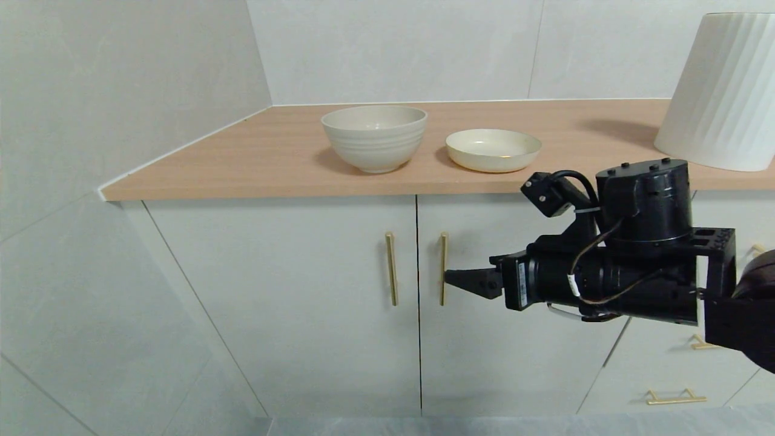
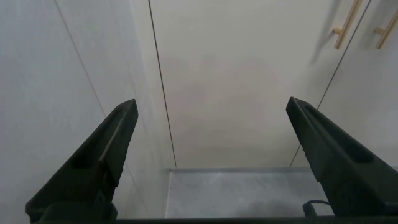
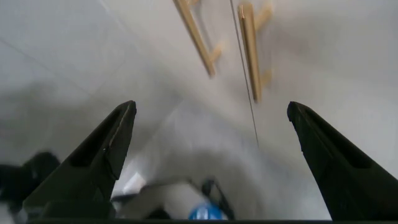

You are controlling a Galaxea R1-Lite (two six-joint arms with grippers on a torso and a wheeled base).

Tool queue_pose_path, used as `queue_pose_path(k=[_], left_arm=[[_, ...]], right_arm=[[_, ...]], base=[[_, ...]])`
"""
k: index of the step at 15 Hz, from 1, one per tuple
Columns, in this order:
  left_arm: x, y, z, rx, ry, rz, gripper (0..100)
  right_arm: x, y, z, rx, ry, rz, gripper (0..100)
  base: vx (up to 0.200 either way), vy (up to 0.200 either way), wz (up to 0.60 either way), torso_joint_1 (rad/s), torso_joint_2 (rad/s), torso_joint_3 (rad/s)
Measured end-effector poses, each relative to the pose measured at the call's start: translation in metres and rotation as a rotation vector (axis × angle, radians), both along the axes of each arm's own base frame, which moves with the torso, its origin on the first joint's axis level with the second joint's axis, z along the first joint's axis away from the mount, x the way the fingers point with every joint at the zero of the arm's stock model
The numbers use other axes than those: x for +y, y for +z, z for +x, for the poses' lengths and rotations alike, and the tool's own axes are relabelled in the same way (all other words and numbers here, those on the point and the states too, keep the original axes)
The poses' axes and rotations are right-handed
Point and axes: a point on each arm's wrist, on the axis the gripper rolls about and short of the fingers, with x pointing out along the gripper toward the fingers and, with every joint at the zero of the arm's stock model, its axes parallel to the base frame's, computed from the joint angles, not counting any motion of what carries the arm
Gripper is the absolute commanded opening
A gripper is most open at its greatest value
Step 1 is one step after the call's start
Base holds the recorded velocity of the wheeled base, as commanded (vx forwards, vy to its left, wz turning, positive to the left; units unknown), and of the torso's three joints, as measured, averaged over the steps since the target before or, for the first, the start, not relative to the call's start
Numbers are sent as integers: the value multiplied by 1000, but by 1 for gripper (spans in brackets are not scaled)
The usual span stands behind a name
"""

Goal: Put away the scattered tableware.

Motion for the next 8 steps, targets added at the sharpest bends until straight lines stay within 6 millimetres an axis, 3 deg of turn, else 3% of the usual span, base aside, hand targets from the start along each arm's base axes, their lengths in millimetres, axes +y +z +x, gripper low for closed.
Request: queue_pose_path(k=[8], left_arm=[[0, 0, 0, 0, 0, 0, 100]], right_arm=[[25, -34, 29, -47, 4, 35, 100]], base=[[0, 0, 0, 0, 0, 0]])
